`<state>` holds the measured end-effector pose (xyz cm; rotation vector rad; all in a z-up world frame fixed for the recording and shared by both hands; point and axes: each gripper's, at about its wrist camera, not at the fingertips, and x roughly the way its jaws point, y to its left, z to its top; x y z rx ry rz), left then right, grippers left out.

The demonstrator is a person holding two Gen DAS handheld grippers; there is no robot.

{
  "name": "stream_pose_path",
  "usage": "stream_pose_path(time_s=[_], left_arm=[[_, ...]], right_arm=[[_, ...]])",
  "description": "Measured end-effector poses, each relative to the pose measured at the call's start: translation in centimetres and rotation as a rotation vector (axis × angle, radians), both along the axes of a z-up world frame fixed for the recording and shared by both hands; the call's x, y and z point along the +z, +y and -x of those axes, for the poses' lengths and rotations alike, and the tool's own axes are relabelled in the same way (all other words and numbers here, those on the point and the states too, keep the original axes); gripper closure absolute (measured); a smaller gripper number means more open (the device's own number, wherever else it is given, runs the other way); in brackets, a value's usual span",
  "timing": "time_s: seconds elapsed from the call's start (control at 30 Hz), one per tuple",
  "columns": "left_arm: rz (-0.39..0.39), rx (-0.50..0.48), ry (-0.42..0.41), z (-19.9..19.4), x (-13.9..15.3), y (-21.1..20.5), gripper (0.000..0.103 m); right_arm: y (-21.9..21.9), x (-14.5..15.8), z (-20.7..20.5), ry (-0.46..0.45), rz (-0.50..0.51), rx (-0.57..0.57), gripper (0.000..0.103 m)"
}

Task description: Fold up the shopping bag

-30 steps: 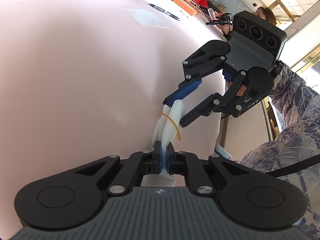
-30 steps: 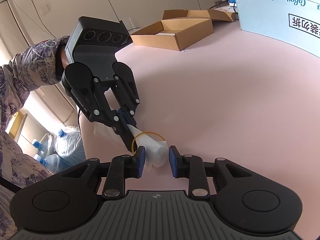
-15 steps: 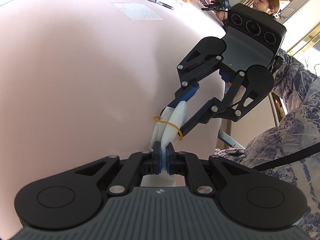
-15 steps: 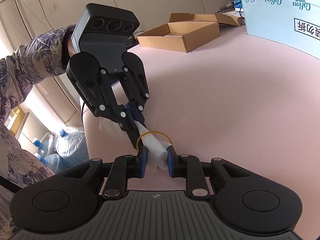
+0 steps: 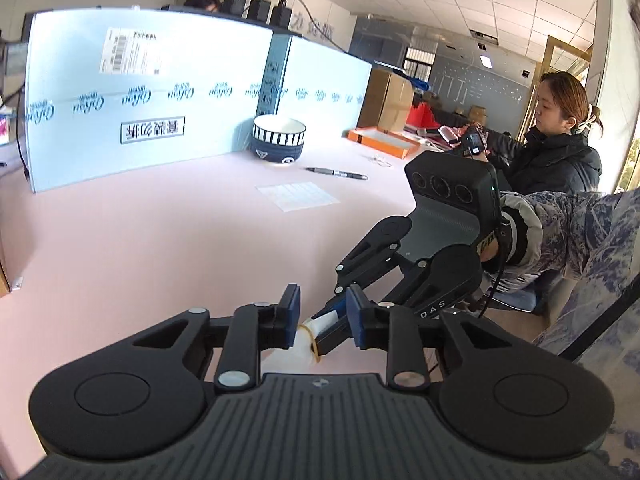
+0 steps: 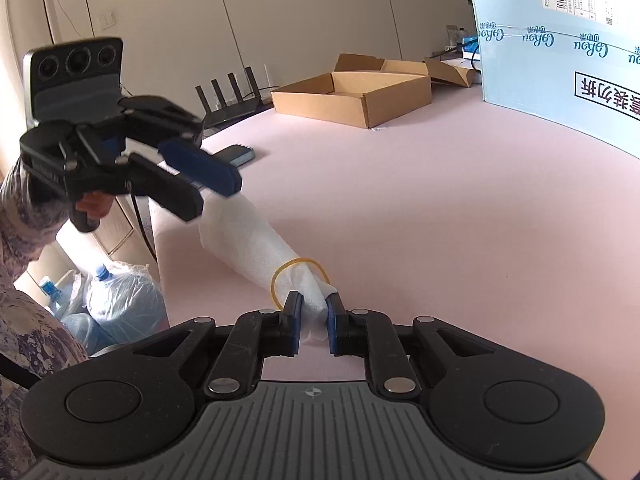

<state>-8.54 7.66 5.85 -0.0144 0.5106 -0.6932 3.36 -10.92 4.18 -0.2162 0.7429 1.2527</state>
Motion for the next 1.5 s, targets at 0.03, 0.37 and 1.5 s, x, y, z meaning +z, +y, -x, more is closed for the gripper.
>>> stream_pose_path(time_s=[0.03,0.37,1.5], left_arm=[[-0.011,0.022,-0.005,0.3,-1.0,-0.8,0.087],[-0.16,0.062,-0.011,-2.5,-3.6,-4.5,0.087],[-0.782,0.141,-0.36,-1.8,-6.3,-10.6,0.101]], right_arm=[[0.0,0.1,0.3,-0.017,0.002,-0.001,0.092],[-1.4,1.1,1.4,-0.033,-0.02,-0.025,0.092],[-0.2,1.7,1.0,0.035,-0.084,0.055,0.095]])
